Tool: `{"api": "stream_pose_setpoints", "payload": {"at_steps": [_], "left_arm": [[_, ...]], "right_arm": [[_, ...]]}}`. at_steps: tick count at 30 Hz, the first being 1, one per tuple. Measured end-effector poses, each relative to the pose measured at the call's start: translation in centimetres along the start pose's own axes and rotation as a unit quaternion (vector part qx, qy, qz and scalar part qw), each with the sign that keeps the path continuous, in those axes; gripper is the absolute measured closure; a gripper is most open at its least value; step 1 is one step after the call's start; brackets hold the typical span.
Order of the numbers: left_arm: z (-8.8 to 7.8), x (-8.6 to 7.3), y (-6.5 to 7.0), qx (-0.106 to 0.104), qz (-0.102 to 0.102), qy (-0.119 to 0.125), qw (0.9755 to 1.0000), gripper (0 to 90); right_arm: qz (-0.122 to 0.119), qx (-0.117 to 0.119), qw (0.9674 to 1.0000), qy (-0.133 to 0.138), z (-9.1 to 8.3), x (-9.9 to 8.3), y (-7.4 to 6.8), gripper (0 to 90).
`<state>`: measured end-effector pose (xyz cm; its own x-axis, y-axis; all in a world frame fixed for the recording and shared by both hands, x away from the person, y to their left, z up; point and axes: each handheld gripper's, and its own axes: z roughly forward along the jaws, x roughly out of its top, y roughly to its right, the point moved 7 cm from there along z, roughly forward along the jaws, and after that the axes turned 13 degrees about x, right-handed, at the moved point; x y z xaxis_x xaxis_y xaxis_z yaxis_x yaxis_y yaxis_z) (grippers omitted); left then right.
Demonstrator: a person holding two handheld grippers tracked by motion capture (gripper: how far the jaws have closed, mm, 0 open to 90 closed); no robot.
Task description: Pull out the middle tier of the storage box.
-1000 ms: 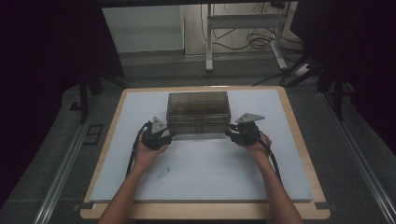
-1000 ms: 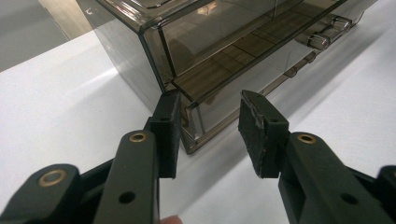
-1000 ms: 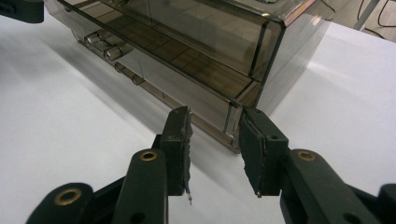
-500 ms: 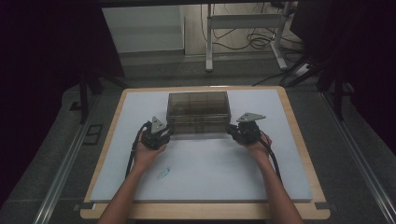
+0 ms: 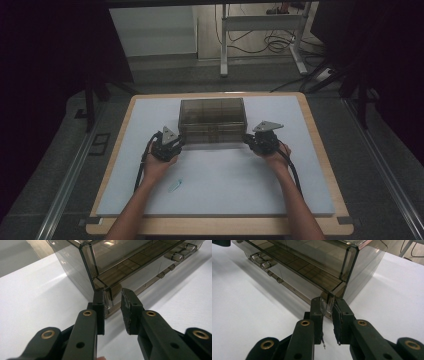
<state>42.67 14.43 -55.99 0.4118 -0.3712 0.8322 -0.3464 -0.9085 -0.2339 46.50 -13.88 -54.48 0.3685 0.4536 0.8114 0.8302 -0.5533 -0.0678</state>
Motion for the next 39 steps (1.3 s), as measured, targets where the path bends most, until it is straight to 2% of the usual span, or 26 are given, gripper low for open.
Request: {"api": "stream_pose_setpoints", "payload": {"at_steps": [6,39], "left_arm": [[-0.3,-0.2,0.1,-0.001,-0.001,0.003,1.0000,75.1],[-1.5,-0.8,0.6,-0.011,-0.008,0.013,0.9998,75.8]], "right_arm": [[-0.007,0.001,1.0000,-0.002,-0.2,-0.1,-0.1,77.5],[-0.004,0.007,0.9999,0.009,-0.9,-0.9,-1.4,77.4]]}}
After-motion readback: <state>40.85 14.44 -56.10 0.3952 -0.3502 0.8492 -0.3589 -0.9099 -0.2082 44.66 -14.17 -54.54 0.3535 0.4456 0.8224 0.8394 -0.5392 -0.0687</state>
